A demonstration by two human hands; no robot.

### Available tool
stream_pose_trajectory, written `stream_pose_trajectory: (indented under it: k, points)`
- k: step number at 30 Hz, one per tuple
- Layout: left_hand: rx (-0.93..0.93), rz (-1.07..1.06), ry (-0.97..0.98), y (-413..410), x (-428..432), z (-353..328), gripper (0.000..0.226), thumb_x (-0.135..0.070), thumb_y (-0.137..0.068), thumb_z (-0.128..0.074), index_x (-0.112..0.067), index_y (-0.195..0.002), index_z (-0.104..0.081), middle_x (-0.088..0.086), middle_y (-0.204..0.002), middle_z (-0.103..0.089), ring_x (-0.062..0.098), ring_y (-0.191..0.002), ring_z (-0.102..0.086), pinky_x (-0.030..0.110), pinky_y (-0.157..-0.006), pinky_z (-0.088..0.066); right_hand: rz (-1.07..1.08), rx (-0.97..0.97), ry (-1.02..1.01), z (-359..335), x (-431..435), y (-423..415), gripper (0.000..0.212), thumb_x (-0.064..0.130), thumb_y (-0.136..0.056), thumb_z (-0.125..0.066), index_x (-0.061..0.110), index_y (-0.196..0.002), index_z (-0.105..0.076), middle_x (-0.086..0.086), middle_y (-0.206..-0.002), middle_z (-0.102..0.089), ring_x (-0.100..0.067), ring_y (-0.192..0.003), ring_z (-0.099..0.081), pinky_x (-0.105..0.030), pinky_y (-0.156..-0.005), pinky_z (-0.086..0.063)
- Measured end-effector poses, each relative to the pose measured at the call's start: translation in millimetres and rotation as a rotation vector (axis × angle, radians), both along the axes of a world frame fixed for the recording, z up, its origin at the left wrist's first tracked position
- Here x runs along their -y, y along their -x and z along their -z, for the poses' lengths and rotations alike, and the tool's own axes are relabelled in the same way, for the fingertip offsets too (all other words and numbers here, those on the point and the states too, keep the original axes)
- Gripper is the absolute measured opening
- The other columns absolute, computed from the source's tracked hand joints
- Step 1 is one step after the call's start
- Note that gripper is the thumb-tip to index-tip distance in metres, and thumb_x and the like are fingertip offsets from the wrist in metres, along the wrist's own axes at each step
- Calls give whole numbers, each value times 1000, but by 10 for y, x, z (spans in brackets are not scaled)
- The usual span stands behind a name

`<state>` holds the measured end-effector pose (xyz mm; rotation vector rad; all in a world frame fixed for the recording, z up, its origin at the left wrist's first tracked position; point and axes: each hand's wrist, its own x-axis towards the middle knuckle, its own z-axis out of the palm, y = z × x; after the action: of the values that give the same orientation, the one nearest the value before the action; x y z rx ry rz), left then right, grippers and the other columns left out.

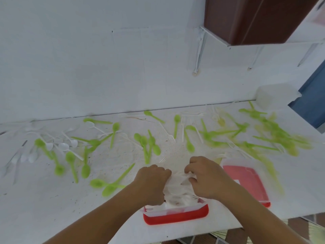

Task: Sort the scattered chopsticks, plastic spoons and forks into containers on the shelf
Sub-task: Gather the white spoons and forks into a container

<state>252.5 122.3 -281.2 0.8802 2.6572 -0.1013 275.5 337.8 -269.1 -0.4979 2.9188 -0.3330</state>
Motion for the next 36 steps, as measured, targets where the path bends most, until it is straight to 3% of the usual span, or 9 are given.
stream_pose_trajectory:
  k: [5,9,12,15,18,21,24,30,36]
  points:
    - [35,97,-185,29,120,175,70,-11,-77,-60,-25,-143,-44,-5,-125,-52,19,-113,-49,35,-94,-49,-59,46,-76,55,-7,-55,49,33,-93,-61,35,-141,-52,9,-127,-44,-16,-116,-44,-32,-96,-40]
    - [156,141,-294,84,256,132,85,-9,-75,-61,-31,-153,-36,-5,-152,-36,16,-139,-32,34,-116,-34,-90,28,-281,182,88,-96,39,23,-92,-60,33,-130,-60,6,-116,-53,-20,-113,-51,-37,-93,-35]
    - [107,125,-298,142,391,-41,81,-22,-80,-61,-38,-154,-31,-10,-160,-28,13,-148,-23,36,-121,-28,-25,-1,-224,204,74,-80,37,14,-85,-62,28,-120,-60,6,-113,-55,-19,-108,-54,-34,-91,-39]
    - [-101,100,-124,160,516,-34,74,-41,-84,-69,-32,-150,-39,-7,-151,-37,21,-133,-42,38,-108,-41,29,-53,-53,214,74,-43,30,5,-78,-63,25,-101,-60,7,-99,-57,-19,-94,-57,-30,-78,-36]
    - [-241,108,-40,133,514,120,55,-38,-57,-92,-29,-107,-70,0,-122,-56,21,-96,-58,32,-72,-54,1,-41,38,244,124,-84,20,8,-86,-62,22,-101,-65,6,-99,-58,-19,-90,-58,-27,-75,-36]
    - [-319,67,-166,158,451,189,29,-24,-58,-92,-28,-77,-70,-2,-104,-54,18,-79,-57,27,-52,-47,17,-40,145,278,166,-121,21,9,-90,-58,20,-106,-67,6,-101,-57,-19,-93,-58,-24,-75,-39]
    - [-298,-77,-327,185,393,116,15,-12,-76,-81,-22,-77,-69,-6,-91,-52,16,-67,-58,27,-44,-41,-6,6,204,257,167,-119,29,16,-89,-58,23,-115,-69,9,-104,-60,-17,-100,-60,-27,-83,-48]
    - [51,-146,-455,143,371,86,22,-19,-96,-62,-23,-114,-73,-7,-105,-68,17,-101,-67,33,-85,-53,38,30,299,177,121,-61,27,38,-87,-61,31,-112,-69,18,-102,-58,-6,-96,-58,-25,-87,-50]
    - [76,-93,-335,5,447,-218,52,-41,-92,-55,-34,-144,-49,-17,-135,-53,9,-123,-53,30,-99,-48,-51,-63,170,425,160,-44,23,19,-95,-53,22,-101,-76,8,-98,-57,-17,-86,-57,-34,-71,-54]
